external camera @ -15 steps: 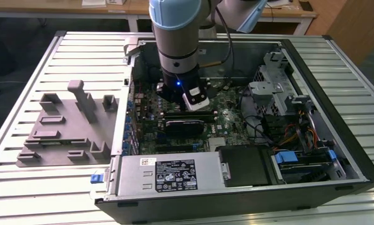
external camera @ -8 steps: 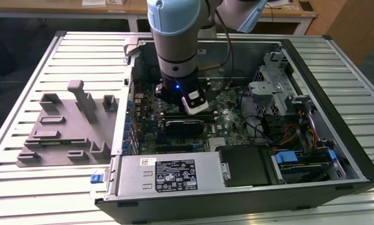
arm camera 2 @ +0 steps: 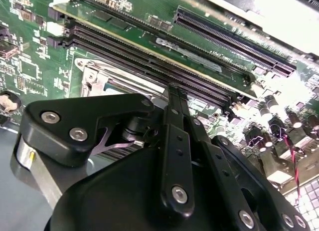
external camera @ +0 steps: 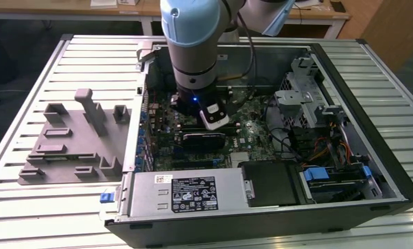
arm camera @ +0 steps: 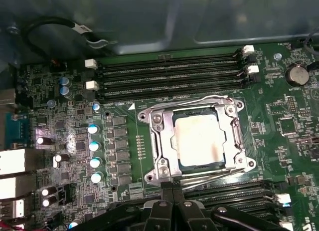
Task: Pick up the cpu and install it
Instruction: 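Install the second cpu locking lever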
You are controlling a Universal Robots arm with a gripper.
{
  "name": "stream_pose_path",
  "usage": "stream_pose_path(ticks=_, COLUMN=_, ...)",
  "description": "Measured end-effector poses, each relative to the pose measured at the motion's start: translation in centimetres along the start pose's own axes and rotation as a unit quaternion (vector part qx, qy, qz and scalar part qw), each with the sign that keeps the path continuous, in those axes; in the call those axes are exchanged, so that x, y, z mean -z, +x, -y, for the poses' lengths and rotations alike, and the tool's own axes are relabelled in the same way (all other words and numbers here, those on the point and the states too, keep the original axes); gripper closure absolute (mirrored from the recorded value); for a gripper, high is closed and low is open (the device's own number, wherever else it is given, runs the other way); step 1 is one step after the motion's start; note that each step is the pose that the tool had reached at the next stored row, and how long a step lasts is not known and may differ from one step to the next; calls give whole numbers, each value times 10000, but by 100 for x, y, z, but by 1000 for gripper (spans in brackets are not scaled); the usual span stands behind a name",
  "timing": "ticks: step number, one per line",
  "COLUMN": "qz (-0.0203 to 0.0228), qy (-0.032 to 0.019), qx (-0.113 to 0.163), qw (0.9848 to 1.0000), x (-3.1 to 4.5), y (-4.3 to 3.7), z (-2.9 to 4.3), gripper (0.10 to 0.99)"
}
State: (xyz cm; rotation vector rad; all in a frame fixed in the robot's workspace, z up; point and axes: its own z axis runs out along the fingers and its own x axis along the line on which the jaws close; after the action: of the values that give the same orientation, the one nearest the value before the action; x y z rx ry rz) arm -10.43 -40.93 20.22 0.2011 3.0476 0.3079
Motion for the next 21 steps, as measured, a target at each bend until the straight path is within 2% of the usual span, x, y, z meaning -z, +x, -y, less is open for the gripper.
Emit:
stream_pose_path(ticks=3, qz=-10, qy=-64, qx=8, qw=10000, x=-9, y=20, z=27, gripper=980)
stream_pose_path(ticks=11, qz=-43, qy=-282, qx=17, qw=9996, x=-45, y=92, z=52, gripper=980)
stream_pose_path(ticks=21, qz=-55, qy=-365, qx=24, qw=9993, x=-91, y=151, z=69, gripper=980)
